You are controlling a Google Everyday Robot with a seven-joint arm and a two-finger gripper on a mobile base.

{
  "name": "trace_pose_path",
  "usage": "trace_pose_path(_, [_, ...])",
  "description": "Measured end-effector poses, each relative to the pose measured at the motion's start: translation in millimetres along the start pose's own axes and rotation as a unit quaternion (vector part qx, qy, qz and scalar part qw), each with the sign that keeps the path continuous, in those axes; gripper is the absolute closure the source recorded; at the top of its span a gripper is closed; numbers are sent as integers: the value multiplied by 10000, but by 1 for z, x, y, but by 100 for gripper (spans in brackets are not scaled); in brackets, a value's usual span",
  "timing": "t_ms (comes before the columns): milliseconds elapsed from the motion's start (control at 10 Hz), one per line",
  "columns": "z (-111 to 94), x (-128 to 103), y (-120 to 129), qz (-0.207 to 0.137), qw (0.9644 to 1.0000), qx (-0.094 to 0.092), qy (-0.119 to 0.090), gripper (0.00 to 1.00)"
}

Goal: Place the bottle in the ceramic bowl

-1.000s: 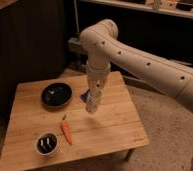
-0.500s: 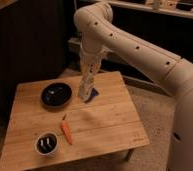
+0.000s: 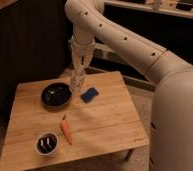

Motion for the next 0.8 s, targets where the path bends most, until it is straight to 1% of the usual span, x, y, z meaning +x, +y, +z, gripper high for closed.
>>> trace_pose_path(400, [2, -26, 27, -139, 9999, -76, -31, 94])
trace_pose_path(800, [8, -49, 62, -353, 9992, -160, -46, 94])
